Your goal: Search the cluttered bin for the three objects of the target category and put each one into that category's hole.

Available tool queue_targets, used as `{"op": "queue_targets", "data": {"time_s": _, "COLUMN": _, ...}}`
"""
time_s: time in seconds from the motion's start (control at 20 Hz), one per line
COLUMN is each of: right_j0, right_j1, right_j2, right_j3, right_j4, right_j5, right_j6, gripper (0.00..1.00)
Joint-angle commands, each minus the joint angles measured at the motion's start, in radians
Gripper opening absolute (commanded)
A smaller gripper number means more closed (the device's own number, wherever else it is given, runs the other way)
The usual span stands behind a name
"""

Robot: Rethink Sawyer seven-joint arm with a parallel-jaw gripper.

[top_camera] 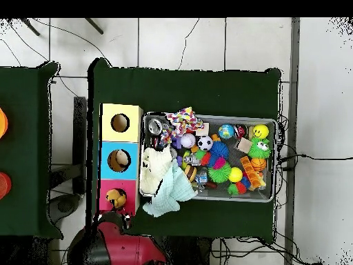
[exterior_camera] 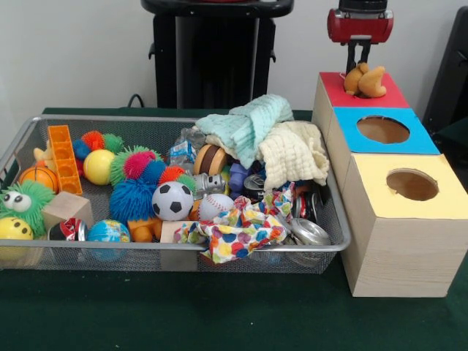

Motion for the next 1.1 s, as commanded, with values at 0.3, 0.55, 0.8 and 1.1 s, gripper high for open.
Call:
{"op": "queue_targets", "data": {"time_s": 0.3, "right_j0": -0.005, "right_j1": 0.002, "right_j2": 0.02, "right_j3": -0.092, "right_j4": 0.035, "right_j5": 0.093, "right_j6": 0.173, "gripper": 0.0}}
{"op": "queue_targets", "data": {"time_s": 0.55, "right_j0": -0.003, "right_j1": -0.013, "right_j2": 0.013, "right_j3": -0.101, "right_j4": 0.029, "right_j5": 0.126, "right_j6": 0.158, "gripper": 0.0}}
{"op": "queue_targets", "data": {"time_s": 0.8, "right_j0": -0.009, "right_j1": 0.005, "right_j2": 0.022, "right_j3": -0.097, "right_j4": 0.023, "right_j5": 0.098, "right_j6": 0.163, "gripper": 0.0}}
{"op": "queue_targets", "data": {"time_s": 1.1, "right_j0": -0.016, "right_j1": 0.011, "right_j2": 0.026, "right_j3": -0.094, "right_j4": 0.011, "right_j5": 0.059, "right_j6": 0.162, "gripper": 1.0}}
